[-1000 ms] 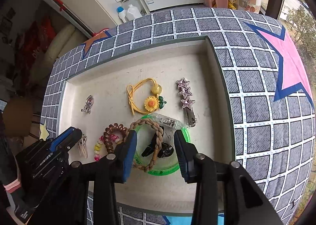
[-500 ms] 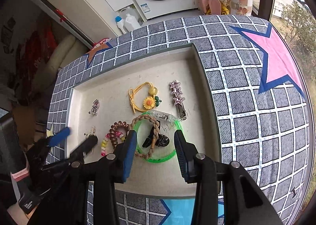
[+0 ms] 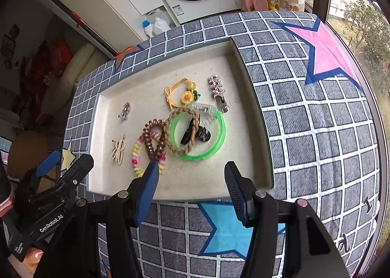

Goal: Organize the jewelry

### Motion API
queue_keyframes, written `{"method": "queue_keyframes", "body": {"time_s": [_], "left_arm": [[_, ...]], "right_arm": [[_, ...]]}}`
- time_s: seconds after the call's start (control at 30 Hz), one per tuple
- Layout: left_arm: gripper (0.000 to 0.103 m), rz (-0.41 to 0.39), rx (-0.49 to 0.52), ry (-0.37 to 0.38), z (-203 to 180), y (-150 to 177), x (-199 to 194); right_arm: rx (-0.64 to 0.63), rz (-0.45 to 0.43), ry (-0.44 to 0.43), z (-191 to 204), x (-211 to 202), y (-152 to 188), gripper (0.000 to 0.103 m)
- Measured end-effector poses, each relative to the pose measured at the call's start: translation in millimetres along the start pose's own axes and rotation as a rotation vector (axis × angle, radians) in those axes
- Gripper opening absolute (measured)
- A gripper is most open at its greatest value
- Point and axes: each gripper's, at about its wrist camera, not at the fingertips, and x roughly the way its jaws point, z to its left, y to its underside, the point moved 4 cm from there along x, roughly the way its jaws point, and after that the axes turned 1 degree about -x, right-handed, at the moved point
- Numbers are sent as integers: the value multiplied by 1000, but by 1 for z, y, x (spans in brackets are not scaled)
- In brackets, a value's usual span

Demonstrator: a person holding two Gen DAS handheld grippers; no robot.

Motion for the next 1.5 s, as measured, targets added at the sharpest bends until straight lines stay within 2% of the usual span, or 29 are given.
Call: {"method": "queue_keyframes", "body": {"time_s": [0.03, 0.07, 0.23, 0.47, 0.7, 1.13, 1.5], "left_arm": [[103, 4, -1, -1, 3, 6, -5], [103, 7, 0, -7, 5, 14, -9], [103, 28, 16, -21, 13, 47, -30], [103, 17, 23, 16, 19, 81, -68], [103, 4, 12, 33, 26, 103, -109], [103, -105, 5, 39, 42, 110, -185], [103, -121, -11, 32, 56, 124, -212]], "right_arm": [[-3, 0, 0, 2, -2, 7, 77], [-5, -4, -3, 4, -5, 13, 83], [-16, -5, 18, 14, -16, 45, 83], [-43, -11, 56, 30, -35, 92, 84], [-49, -77, 109, 37, -68, 131, 86], [-114, -334, 185, 65, -158, 153, 86], [-125, -375, 201, 79, -191, 165, 86]]}}
